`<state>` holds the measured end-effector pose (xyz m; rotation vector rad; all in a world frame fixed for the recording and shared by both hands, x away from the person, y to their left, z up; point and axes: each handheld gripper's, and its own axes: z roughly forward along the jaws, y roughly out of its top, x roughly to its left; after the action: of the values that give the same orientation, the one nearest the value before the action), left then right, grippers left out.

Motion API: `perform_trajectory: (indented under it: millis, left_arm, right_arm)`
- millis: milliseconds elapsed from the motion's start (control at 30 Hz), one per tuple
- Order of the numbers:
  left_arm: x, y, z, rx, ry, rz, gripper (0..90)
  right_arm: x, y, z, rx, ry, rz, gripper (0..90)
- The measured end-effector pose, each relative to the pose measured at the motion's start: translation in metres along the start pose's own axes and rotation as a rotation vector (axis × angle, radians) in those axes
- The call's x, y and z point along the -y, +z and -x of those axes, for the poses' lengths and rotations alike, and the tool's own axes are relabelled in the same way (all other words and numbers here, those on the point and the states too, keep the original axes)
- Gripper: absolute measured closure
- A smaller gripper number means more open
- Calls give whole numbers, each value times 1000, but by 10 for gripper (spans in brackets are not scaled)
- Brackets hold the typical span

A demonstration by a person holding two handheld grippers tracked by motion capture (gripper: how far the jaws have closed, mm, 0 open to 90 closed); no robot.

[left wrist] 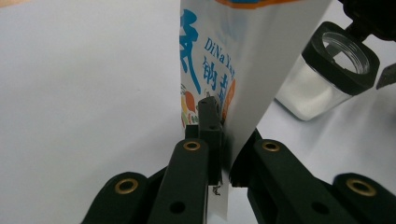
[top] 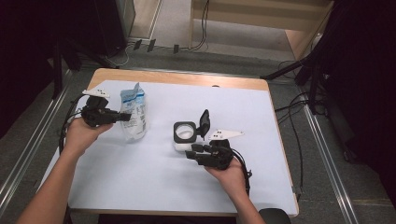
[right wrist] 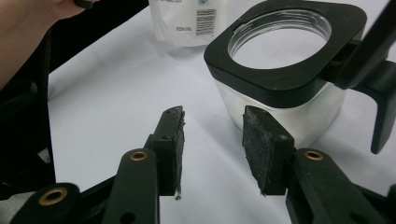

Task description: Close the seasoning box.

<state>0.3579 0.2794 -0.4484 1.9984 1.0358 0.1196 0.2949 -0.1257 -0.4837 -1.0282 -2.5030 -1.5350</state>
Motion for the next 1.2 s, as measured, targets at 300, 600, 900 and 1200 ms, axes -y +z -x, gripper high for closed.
perform_trajectory:
  millis: [300,600,900,1200]
  left_arm:
    - [15,-4,6,34,-3,-11,861]
    - [24,-4,11,53,36,13,788]
    - [24,-2,15,59,42,16,712]
    - [24,-5,15,76,48,33,621]
  right_arm:
    - [1,-2,2,4,7,0,594]
    - [1,-5,5,19,13,7,595]
    - [1,-5,6,24,11,2,595]
    - [1,-6,8,27,15,7,594]
